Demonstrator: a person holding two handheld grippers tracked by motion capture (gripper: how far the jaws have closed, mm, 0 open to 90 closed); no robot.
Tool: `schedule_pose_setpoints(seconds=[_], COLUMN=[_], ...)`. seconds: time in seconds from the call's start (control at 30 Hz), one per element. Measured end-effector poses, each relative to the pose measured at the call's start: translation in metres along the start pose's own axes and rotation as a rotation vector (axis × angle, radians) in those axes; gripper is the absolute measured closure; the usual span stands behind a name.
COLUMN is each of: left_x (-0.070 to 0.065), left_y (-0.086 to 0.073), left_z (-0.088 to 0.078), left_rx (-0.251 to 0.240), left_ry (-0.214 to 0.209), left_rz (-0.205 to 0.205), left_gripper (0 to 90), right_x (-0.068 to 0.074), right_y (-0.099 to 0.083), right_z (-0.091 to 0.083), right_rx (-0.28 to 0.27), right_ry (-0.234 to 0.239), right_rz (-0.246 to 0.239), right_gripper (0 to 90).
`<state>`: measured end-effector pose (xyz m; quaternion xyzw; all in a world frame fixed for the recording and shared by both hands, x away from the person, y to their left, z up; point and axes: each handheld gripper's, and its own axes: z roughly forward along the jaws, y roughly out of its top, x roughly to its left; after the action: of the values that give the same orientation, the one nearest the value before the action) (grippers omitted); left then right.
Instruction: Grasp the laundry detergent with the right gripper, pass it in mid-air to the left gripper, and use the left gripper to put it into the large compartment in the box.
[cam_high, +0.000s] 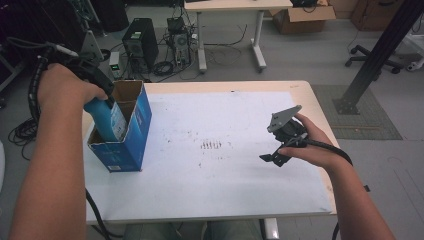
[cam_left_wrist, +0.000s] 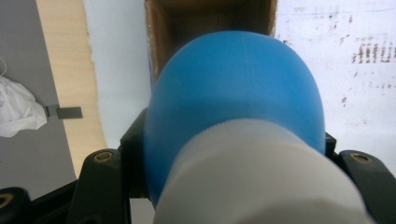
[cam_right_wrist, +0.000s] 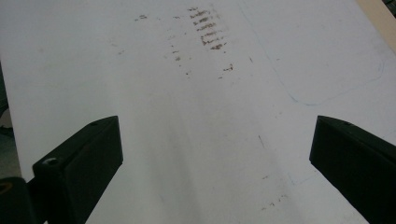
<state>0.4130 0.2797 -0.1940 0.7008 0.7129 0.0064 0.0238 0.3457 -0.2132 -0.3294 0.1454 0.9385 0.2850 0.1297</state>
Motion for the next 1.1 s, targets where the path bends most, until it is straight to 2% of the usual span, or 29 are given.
schedule_pose_setpoints(seconds=[0.23,0.37,0.53,0.73,0.97,1.1], left_x=[0.003,0.002,0.004,0.005,0.003,0.002], left_y=[0.003,0.003,0.005,0.007,0.010,0.011], left_z=[0.020,0.029,0.040,0.054,0.069,0.077], left_rx=[0.012,0.013,0.017,0.015,0.020,0.018], left_ry=[0.008,0.023,0.015,0.025,0.018,0.029], left_rz=[-0.005,0.010,0.008,0.005,0.016,0.025], left_gripper=[39.0,39.0,39.0,39.0,39.0,39.0], right_x=[0.001,0.001,0.003,0.005,0.005,0.005], right_y=[-0.001,-0.001,0.001,0.005,0.004,0.003], right_z=[0.000,0.003,0.007,0.008,0.011,0.013], right_rx=[0.001,0.005,0.010,0.008,0.013,0.016], right_ry=[0.004,0.011,0.019,0.023,0.026,0.030], right_rz=[0.000,-0.004,-0.012,-0.019,-0.020,-0.015], right_gripper=[2.7,2.7,2.7,2.7,2.6,2.7])
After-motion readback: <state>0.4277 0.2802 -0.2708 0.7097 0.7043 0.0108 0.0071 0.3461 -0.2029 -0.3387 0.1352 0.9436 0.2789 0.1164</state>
